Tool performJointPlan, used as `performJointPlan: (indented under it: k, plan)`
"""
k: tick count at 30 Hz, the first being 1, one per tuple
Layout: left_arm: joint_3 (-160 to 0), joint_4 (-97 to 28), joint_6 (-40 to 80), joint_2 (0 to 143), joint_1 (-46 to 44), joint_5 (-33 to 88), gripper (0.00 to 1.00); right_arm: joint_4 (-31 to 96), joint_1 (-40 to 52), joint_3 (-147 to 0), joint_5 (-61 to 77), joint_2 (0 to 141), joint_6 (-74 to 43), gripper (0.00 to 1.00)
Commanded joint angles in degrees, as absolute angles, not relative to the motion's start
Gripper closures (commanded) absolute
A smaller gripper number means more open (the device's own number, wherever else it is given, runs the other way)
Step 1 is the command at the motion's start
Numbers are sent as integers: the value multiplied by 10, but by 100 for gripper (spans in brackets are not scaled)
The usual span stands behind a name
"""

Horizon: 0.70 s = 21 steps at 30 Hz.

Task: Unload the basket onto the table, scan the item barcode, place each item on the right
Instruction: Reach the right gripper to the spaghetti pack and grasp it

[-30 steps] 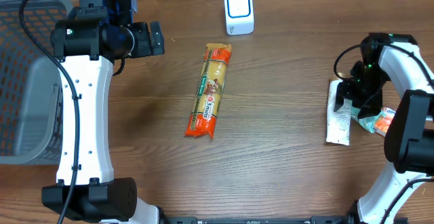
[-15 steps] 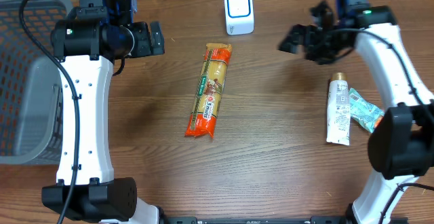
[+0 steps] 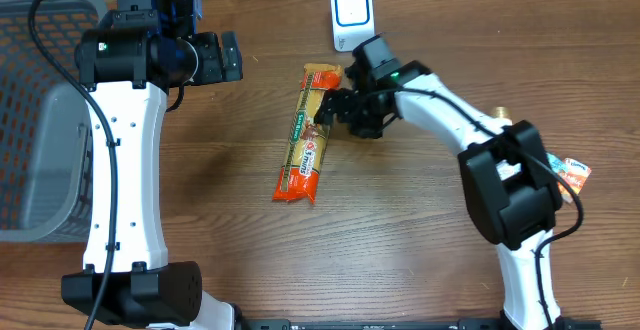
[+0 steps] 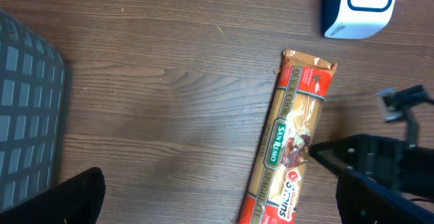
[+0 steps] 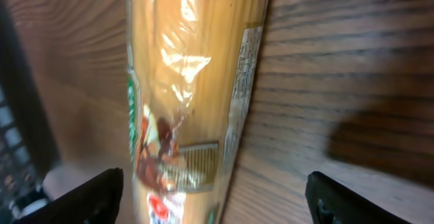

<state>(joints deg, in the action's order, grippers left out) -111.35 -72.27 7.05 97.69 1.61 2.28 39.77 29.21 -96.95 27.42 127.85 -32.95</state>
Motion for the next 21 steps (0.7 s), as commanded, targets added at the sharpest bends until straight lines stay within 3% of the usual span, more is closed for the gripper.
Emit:
performJointPlan:
  k: [1,10,18,21]
  plan:
    - [-1116,-722,62,979,15,19,0,382,308,-970,210,1292,-397,16]
    - [-1116,-722,62,979,15,19,0,341,344,-967,210,1329,-407,43]
    - [-1116,-722,62,979,15,19,0,342,350,-968,263,1329,-400,87]
    - [-1116,-722,62,979,15,19,0,349,343,-972,311,1323,-354,96]
